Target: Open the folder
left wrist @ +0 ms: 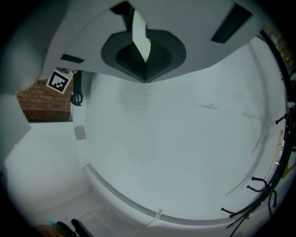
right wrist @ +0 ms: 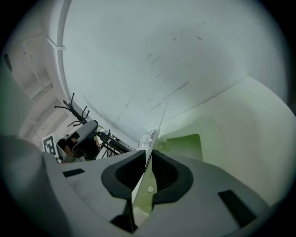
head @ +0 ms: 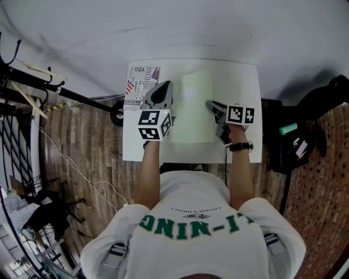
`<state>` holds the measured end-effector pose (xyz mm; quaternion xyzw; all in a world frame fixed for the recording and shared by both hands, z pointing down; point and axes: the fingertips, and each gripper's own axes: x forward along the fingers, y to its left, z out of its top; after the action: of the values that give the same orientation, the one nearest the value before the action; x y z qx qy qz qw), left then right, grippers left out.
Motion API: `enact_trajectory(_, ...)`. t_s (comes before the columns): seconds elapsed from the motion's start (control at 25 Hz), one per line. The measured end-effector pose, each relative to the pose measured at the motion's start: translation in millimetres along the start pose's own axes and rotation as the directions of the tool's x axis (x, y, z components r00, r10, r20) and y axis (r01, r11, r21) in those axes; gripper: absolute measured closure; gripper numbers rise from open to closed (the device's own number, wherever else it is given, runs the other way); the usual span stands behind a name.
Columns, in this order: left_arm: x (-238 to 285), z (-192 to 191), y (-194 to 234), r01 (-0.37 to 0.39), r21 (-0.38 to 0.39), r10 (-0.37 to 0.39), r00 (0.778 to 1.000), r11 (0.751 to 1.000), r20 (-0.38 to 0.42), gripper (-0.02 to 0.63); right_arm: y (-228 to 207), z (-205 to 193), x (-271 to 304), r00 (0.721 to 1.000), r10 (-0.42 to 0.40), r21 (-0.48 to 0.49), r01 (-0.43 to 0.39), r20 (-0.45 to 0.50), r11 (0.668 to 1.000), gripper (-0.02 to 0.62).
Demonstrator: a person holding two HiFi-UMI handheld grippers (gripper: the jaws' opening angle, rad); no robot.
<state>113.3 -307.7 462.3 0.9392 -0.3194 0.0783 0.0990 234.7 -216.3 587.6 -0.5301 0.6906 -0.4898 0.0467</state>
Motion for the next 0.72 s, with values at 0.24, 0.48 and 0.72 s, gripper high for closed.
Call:
enact_trajectory(0.24,-19,6,14,-0.037,-0.004,0.037,0.999,0.999,0.025,0.592,35,4,14,0.999,0.037,-0.021,-0.037,-0.003,0.999,0.537)
enact_trajectory(0.48,-35,12,31,-0.080,-0.015,0.081,0.995,0.997,0.053,0.592,68,7,31,0.997,0.076,-0.036,-0.076,-0.016,0.996,0.537)
enact_trajectory(0.72,-55,19,51,-0.128,-0.025,0.129,0.989,0.991,0.076,0.592,100,2,49,0.993,0.112,-0.067,-0.114,-0.040,0.991,0.526)
